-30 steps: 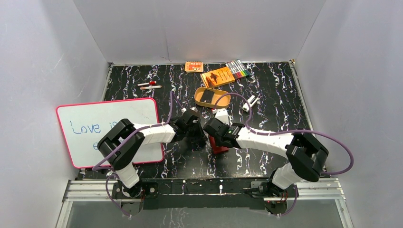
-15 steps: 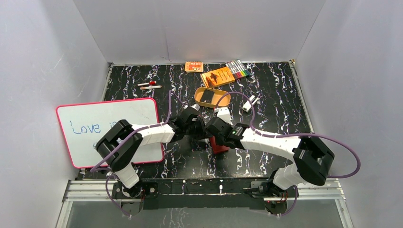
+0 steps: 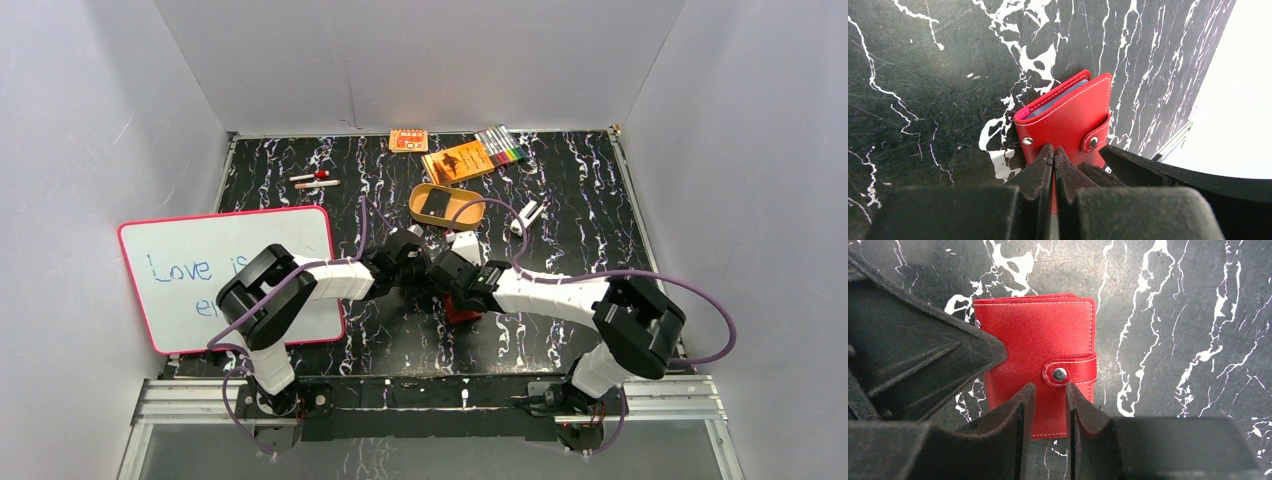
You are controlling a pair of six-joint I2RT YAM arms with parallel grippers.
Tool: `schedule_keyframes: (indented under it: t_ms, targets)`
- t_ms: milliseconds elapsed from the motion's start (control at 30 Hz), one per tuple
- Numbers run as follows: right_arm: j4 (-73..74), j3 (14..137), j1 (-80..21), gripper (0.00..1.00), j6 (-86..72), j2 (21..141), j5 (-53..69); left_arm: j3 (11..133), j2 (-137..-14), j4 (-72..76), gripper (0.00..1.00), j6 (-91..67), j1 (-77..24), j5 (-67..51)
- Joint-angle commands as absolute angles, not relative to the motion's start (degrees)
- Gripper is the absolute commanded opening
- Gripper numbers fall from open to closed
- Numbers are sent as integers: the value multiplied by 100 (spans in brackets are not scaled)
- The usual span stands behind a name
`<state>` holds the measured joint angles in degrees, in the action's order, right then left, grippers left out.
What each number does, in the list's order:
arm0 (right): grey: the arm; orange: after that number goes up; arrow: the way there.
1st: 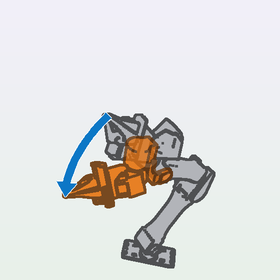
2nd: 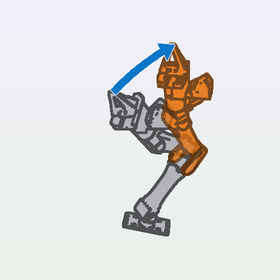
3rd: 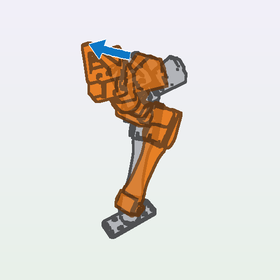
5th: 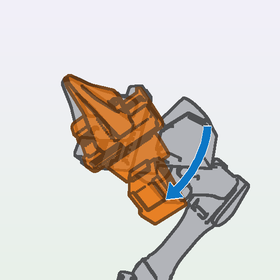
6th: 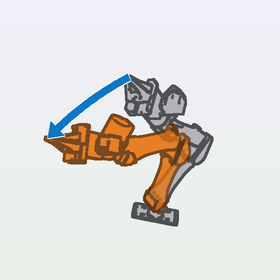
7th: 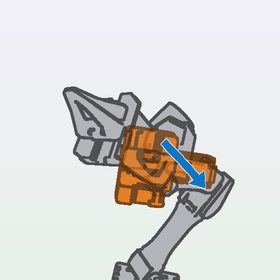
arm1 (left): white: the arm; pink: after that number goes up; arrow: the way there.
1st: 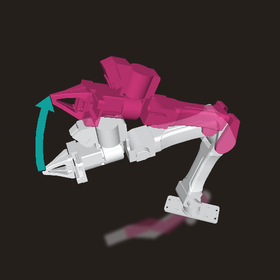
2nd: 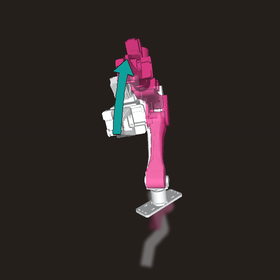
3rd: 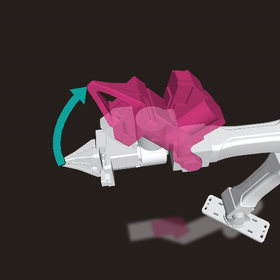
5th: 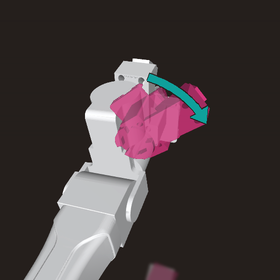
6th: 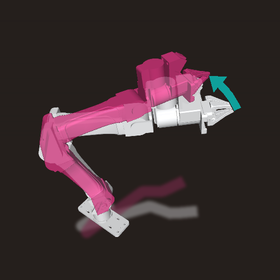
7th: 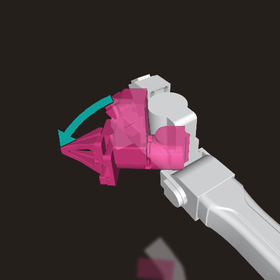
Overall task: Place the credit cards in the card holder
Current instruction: Open the card holder at the center of the board.
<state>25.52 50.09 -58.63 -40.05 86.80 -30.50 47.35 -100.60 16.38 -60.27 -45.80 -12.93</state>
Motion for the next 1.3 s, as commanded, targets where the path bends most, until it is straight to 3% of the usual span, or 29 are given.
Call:
schedule_keyframes:
  t_ms: [0,433,900,1267]
  targets:
    - [2527,5236,-5868,37,-4002,8782,-3303,4720,-10216,1457,0,-6058,-4552,-1250]
    - [2827,5374,-5870,34,-3984,9231,-3530,4658,-10196,1355,0,-6041,-4545,-1152]
    - [2839,5340,-5871,0,-4010,9121,-3592,4614,-10248,1337,0,-6038,-4552,-1107]
    - [3026,5319,-5826,0,-4183,8800,-3895,4588,-10317,1266,0,-6025,-4553,-1022]
